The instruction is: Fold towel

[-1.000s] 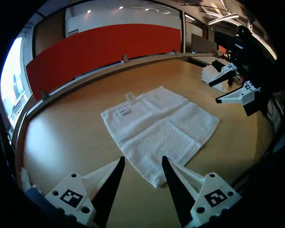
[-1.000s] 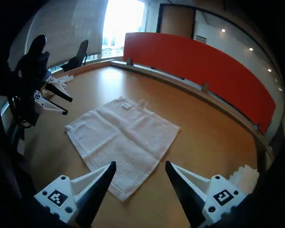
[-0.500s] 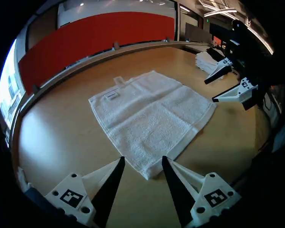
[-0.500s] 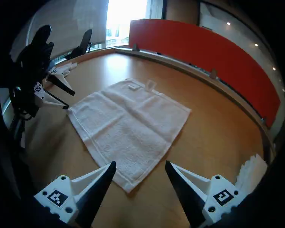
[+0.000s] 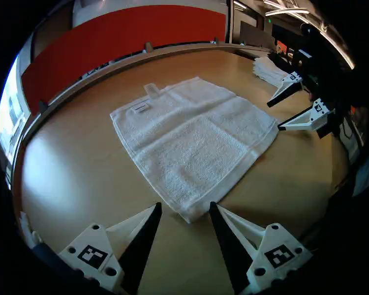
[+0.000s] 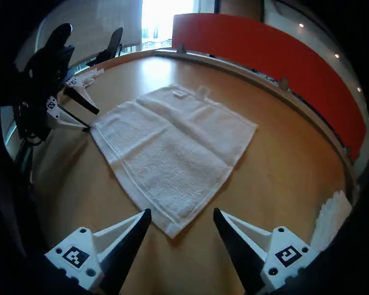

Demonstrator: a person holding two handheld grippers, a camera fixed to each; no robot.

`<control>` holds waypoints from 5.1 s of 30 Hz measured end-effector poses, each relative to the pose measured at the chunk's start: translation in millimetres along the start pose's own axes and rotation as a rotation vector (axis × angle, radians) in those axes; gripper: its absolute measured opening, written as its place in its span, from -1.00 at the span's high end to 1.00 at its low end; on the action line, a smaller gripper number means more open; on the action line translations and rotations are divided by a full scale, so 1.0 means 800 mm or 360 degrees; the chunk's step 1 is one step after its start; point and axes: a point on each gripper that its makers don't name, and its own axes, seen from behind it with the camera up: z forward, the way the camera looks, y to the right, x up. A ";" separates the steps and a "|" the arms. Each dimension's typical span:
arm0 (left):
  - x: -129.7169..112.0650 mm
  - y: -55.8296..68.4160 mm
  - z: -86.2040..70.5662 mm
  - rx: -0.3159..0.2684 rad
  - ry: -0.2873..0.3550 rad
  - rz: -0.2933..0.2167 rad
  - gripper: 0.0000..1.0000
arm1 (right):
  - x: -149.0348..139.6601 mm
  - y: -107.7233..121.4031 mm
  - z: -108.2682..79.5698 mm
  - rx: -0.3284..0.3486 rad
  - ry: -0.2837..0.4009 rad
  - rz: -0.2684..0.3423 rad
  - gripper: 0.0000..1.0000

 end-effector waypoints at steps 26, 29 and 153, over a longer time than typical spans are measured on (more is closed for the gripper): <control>-0.004 0.007 0.010 -0.0010 -0.0038 -0.0021 -0.42 | -0.011 -0.015 0.003 0.0099 -0.0025 0.0006 -0.38; -0.004 0.007 0.010 -0.0005 -0.0040 -0.0028 -0.40 | -0.010 -0.018 0.004 0.0108 -0.0028 -0.0002 -0.23; 0.132 -0.026 -0.035 0.0102 0.0019 -0.0285 0.78 | 0.101 0.064 -0.042 -0.0039 -0.0002 -0.0055 0.64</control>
